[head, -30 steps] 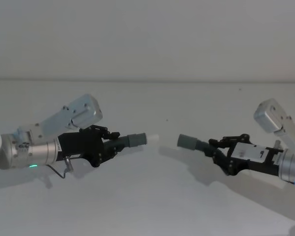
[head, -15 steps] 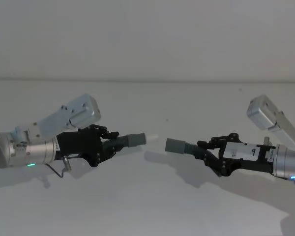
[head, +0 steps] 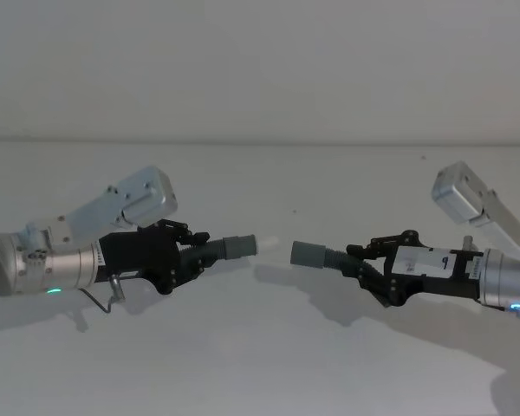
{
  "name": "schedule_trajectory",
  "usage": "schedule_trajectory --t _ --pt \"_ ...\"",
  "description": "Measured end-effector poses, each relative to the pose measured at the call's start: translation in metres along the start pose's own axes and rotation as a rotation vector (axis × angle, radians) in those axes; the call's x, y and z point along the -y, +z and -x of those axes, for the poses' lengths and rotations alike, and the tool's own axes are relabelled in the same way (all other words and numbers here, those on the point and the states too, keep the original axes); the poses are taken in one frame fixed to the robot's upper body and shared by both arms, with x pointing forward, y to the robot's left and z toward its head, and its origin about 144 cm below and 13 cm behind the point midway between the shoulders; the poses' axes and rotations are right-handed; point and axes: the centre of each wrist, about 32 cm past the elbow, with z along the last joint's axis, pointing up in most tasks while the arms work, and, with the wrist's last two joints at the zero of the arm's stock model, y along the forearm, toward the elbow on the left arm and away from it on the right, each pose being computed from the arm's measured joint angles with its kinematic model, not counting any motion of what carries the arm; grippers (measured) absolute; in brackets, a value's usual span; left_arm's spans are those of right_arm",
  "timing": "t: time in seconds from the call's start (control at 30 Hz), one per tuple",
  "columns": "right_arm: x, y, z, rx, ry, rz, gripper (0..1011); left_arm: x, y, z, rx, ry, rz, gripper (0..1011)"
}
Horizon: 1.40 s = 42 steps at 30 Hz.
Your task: Use both hands to pick up one end of the pipe from the table, align the ends, and insert them.
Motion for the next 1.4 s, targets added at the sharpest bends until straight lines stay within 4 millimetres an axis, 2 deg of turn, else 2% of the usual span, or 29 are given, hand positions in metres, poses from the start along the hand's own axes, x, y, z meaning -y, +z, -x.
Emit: schedule_trajectory --t 1.4 --pt "-0.019 0.013 -0.014 0.041 0.012 0.016 259 0.0 0.0 0.0 0.001 -0.001 0.0 302"
